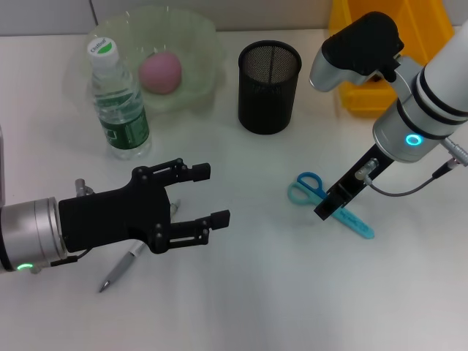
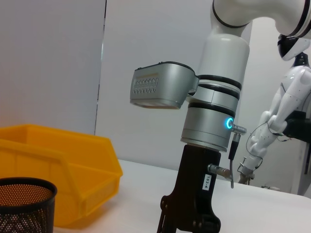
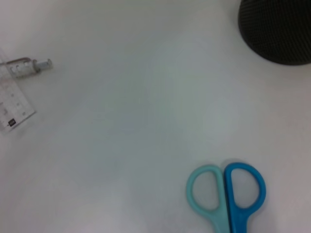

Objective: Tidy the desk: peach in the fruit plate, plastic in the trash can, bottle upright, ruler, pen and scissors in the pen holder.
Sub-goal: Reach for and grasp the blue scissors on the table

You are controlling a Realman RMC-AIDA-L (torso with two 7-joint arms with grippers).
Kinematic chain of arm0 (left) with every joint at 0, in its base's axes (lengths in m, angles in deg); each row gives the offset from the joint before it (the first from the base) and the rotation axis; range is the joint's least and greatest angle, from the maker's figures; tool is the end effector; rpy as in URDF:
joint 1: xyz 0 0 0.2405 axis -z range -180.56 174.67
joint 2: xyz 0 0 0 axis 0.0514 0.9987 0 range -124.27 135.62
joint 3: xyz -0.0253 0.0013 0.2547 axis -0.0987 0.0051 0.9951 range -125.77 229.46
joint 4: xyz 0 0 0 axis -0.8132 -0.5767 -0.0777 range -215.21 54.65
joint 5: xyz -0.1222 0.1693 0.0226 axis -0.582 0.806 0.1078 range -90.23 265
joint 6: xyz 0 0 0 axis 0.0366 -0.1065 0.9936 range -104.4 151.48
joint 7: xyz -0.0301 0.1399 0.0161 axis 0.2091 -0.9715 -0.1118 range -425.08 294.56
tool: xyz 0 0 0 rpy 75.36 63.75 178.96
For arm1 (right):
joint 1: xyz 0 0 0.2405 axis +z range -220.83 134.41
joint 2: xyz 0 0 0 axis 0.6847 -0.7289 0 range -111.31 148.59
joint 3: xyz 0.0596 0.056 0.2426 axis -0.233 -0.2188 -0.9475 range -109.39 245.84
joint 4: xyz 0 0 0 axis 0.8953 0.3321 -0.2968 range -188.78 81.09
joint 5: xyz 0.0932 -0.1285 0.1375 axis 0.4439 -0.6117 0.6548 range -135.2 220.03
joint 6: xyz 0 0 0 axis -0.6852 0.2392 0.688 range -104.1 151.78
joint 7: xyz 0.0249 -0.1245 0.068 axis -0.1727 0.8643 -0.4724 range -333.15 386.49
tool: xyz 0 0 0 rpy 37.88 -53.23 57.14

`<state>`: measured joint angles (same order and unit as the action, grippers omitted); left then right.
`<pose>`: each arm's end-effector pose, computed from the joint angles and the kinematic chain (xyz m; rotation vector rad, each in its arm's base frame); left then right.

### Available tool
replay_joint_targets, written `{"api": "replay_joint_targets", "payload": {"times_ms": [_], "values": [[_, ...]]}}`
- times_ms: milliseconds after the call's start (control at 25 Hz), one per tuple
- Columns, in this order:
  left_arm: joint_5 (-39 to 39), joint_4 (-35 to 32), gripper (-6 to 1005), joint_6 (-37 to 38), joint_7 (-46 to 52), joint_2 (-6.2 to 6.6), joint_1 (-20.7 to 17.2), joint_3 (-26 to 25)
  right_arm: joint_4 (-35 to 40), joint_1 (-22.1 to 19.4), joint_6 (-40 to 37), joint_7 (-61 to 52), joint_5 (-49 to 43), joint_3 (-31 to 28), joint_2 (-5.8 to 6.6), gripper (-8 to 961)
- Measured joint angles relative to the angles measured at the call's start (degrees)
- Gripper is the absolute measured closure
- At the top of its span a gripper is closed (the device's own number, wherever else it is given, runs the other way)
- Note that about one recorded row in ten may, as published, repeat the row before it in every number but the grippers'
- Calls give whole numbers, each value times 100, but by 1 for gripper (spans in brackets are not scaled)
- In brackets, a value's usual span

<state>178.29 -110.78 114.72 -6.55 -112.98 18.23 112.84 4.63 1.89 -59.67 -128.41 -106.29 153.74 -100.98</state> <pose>-0.2646 0.2741 -0.0350 -2.7488 -0.3399 -0.9392 0.1761 0.3671 -0.0517 -2.5782 1.0640 -0.6618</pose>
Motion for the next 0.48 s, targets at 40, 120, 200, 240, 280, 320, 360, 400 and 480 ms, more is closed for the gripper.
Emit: {"api": "replay_joint_targets", "payload": {"times_ms": [40, 120, 200, 240, 280, 320, 360, 400, 480], "values": [[-1, 0, 211, -10, 0, 0, 0, 0, -20, 0, 7, 0, -4, 0, 0, 344], [-1, 0, 211, -10, 0, 0, 0, 0, -51, 14, 8, -1, -9, 0, 3, 344], [-3, 0, 211, -30, 0, 0, -6, 0, -76, 26, 4, -3, -15, 0, 7, 344], [-3, 0, 211, -31, 0, 0, -7, 0, -81, 29, 4, -3, -16, 0, 7, 344], [-3, 0, 211, -32, 0, 0, -8, 0, -83, 30, 4, -4, -19, 0, 8, 344], [-3, 0, 211, -32, 0, 0, -8, 0, -84, 31, 6, -4, -24, 0, 8, 344], [-3, 0, 211, -32, 0, 0, -8, 0, -87, 31, 7, -4, -35, 0, 9, 345], [-3, 0, 211, -32, 0, 0, -8, 0, -93, 32, 10, -4, -49, 0, 9, 345], [-3, 0, 211, -34, 0, 0, -2, 0, -115, 36, 11, -5, -76, 0, 9, 345]]}}
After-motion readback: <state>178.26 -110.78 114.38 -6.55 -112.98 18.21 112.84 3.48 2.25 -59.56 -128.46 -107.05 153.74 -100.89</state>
